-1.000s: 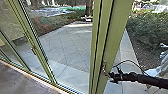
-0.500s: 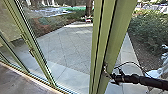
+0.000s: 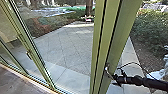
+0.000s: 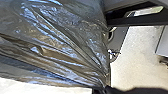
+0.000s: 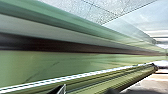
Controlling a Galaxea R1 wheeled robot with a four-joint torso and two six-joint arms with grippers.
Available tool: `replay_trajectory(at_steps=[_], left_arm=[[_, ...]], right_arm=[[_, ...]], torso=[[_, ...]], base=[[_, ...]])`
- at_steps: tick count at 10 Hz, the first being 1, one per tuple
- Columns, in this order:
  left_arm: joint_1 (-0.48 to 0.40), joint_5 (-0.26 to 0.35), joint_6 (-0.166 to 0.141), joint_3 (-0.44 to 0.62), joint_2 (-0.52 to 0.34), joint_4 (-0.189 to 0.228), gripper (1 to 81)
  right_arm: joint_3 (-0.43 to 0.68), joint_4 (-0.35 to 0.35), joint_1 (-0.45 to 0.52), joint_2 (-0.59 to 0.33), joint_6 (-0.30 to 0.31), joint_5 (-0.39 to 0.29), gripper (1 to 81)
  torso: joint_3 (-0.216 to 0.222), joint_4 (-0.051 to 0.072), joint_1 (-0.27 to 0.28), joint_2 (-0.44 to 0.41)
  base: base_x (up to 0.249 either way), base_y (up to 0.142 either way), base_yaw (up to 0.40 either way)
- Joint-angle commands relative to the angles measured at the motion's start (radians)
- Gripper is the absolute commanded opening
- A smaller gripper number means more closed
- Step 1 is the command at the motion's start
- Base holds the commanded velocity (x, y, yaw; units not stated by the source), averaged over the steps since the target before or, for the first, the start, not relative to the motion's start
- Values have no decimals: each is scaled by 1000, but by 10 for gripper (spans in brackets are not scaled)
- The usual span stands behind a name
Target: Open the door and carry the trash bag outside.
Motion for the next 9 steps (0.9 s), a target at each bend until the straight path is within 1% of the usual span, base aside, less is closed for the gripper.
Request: replay_trajectory(at_steps=[1, 3, 5, 9], left_arm=[[0, 79, 1, 10, 1, -7, 10], [0, 79, 1, 11, 2, -7, 10], [0, 79, 1, 10, 2, -7, 10], [1, 82, 1, 11, 1, -7, 10]], right_arm=[[-75, 30, 144, -62, 51, -150, 811], [-53, 30, 152, -82, 52, -137, 811], [-21, 28, 163, -114, 51, -133, 811], [17, 28, 187, -192, 51, -54, 811]], torso=[[0, 0, 0, 0], [0, 0, 0, 0], [0, 0, 1, 1], [-3, 1, 5, 3]], base=[[92, 0, 0], [89, 0, 0], [0, 0, 0], [0, 0, 0]])
